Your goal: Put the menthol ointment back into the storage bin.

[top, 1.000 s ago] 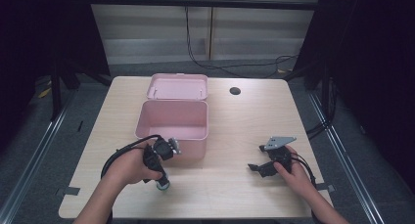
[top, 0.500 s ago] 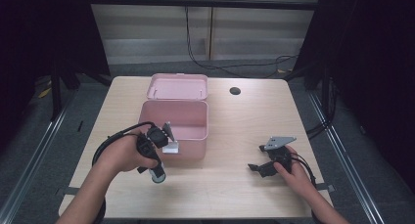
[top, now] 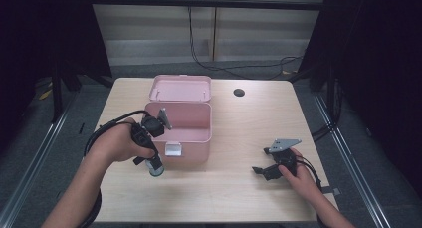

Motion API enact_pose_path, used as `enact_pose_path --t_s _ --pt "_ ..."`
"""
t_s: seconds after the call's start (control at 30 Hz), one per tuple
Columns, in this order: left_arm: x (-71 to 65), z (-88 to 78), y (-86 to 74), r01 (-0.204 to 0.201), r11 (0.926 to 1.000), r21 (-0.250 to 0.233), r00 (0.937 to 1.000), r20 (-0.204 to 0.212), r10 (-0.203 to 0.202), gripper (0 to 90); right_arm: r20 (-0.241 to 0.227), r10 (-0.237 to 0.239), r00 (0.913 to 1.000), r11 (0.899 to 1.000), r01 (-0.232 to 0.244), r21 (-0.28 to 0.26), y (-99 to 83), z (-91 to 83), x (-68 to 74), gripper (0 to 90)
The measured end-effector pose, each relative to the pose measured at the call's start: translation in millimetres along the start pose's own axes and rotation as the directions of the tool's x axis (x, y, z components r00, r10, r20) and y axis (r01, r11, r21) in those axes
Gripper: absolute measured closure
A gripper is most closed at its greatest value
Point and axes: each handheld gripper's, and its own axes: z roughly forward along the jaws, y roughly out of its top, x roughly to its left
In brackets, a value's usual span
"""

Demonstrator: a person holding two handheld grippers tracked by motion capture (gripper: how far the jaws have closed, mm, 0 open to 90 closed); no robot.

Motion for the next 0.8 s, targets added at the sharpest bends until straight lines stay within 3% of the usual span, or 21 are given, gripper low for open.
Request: enact_pose_path --t_s 0.37,0.8 --pt "5.1 -24.1 6.9 0.026 0.9993 -0.028 0.9996 0.01 -0.025 50.7 -0.001 0.0 1.0 1.0 0.0 0.002 0.1 -0.1 -0.1 10.5" --pt "12.4 -44.4 26.7 0.098 0.9928 -0.069 0.9952 0.0 -0.098 50.7 -0.001 -0.001 1.0 1.0 0.001 0.001 0.0 -0.1 -0.1 10.5"
